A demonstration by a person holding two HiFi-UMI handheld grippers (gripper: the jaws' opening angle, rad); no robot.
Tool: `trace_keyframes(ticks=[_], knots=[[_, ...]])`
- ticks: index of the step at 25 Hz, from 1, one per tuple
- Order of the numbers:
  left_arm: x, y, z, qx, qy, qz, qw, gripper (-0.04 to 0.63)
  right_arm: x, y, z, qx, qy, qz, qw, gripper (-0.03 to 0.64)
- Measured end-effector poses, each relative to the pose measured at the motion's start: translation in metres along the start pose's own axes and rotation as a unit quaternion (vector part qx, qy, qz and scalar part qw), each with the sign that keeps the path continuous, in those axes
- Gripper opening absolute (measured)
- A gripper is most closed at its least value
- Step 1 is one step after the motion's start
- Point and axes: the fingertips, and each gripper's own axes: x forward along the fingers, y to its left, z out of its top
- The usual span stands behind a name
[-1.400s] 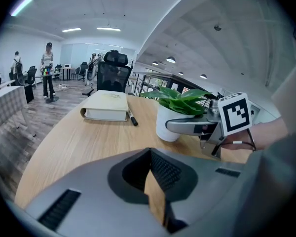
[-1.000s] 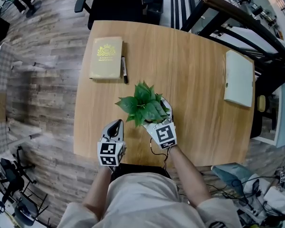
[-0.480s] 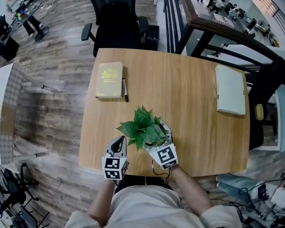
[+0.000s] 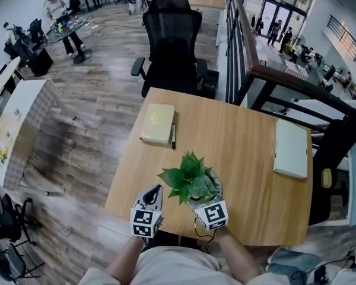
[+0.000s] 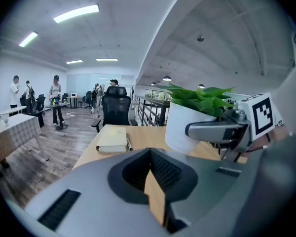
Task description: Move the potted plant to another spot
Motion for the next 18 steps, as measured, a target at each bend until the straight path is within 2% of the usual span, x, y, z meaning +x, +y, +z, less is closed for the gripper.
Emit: trace_keyframes(ticks=[9, 18], knots=[[-0.062, -0.017, 0.015, 0.0, -0.05, 0.049, 0.9976, 0.011, -0.035, 0.027, 0.033, -0.005, -0.039, 0.03, 0.999, 0.508], [-0.106, -0.025, 0.02, 0.009, -0.078, 0.085, 0.9933, 0.011, -0.059, 0.052, 0.051, -0.012, -0.063, 0.056, 0.996, 0.508]])
